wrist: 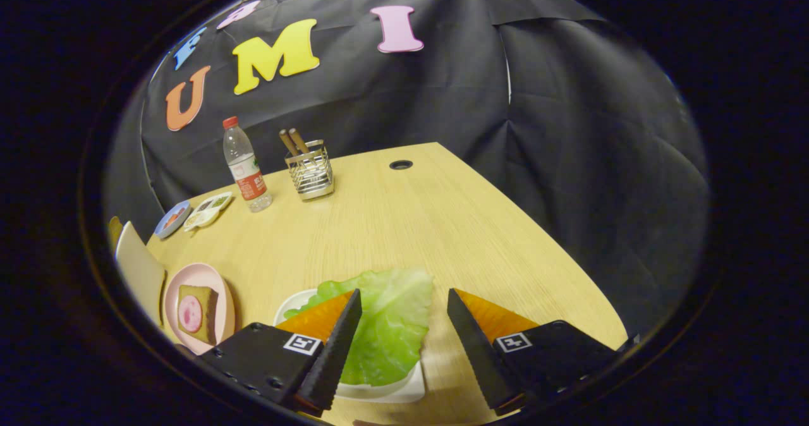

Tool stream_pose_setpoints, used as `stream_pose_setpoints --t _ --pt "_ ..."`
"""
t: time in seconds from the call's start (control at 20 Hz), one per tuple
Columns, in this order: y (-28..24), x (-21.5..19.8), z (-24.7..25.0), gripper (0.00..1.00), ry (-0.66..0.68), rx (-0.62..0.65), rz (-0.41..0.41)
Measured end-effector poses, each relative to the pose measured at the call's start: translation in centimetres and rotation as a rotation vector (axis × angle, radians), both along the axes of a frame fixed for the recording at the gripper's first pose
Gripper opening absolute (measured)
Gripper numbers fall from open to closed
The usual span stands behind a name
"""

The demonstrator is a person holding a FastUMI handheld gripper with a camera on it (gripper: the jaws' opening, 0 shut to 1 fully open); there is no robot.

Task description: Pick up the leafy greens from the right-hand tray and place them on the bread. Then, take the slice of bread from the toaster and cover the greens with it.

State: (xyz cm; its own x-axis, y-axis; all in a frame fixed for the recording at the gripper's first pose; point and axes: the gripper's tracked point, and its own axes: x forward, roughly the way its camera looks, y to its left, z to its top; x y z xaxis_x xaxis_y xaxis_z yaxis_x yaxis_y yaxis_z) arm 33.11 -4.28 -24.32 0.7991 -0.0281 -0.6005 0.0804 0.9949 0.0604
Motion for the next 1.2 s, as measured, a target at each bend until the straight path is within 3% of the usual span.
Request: stream_pose_setpoints --t 0.15,0.4,0.5,0.55,0.6,0.85,1.2 --pt "0.9 0.4 -0.9 0.76 0.027 0.013 0.02" --pt "0.5 1.0 -1.0 0.37 0.014 0.028 0.002" --pt "0.3 0.9 -0.8 0.01 0.012 0.035 0.002" --pt "0.2 0.8 -0.8 0.05 0.01 0.032 0.003" --pt "0.3 0.6 -0.4 0.0 -0.001 0.034 0.001" --pt "0.3 -0.9 3.5 0.0 -0.086 -0.011 -0.009" --pt "4.2 -5.1 10.7 0.0 -0.206 -0.05 0.024"
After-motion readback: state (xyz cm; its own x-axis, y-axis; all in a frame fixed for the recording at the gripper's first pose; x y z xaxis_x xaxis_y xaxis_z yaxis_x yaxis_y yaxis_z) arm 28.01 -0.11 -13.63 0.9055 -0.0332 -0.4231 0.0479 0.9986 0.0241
